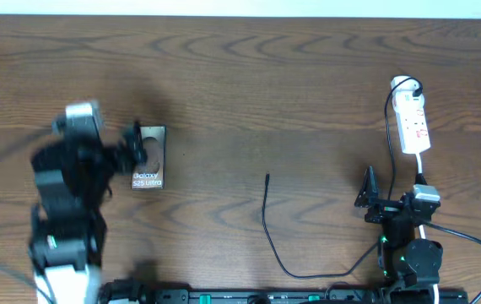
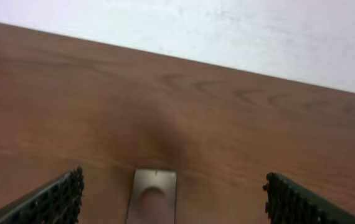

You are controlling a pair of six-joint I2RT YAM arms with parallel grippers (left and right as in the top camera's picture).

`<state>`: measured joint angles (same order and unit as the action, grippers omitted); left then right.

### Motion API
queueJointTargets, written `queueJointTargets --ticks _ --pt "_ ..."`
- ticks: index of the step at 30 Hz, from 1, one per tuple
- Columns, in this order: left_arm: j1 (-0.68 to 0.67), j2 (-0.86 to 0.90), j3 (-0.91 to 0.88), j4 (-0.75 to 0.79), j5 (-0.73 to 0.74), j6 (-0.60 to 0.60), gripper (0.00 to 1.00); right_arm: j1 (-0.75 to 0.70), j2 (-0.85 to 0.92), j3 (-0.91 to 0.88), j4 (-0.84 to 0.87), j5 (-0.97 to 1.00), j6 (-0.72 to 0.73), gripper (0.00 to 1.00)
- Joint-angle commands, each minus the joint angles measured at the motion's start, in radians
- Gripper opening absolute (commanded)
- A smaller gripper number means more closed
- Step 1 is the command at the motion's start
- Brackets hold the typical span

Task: Plug charger to phone and switch on socket
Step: 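Move the left gripper over the Galaxy phone and lower it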

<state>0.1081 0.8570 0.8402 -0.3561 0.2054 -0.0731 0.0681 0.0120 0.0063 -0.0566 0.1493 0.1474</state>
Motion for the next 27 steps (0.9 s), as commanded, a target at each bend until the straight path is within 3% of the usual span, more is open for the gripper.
queueJointTargets --ticks 1,9,15,16,18,20,21,22,27 --pt "0.004 0.214 0.232 -0.132 0.039 0.061 0.91 0.006 -0.005 -0.001 -0.004 -0.002 -0.014 0.99" --pt "0.004 0.609 0.64 -0.531 0.038 0.171 0.92 0.006 -0.005 -0.001 -0.004 -0.002 -0.014 0.99" --pt "0.004 0.733 0.656 -0.579 0.053 0.169 0.91 0.006 -0.005 -0.001 -0.004 -0.002 -0.014 0.99" --pt "0.004 0.75 0.656 -0.591 0.052 0.17 0.89 0.006 -0.005 -0.001 -0.004 -0.002 -0.014 0.99" --pt "0.004 0.78 0.656 -0.602 0.052 0.17 0.52 0.006 -0.005 -0.001 -0.004 -0.002 -0.014 0.99" --pt "0.004 0.805 0.656 -0.602 0.052 0.17 0.47 0.006 -0.005 -0.001 -0.004 -0.002 -0.014 0.99" --pt "0.004 0.816 0.656 -0.601 0.053 0.169 0.69 0.006 -0.005 -0.001 -0.004 -0.002 -0.014 0.99" --pt "0.004 0.825 0.656 -0.6 0.053 0.169 0.98 0.006 -0.005 -0.001 -0.004 -0.002 -0.014 0.99" --pt "0.004 0.845 0.656 -0.612 0.053 0.169 0.98 0.006 -0.005 -0.001 -0.004 -0.002 -0.014 0.99"
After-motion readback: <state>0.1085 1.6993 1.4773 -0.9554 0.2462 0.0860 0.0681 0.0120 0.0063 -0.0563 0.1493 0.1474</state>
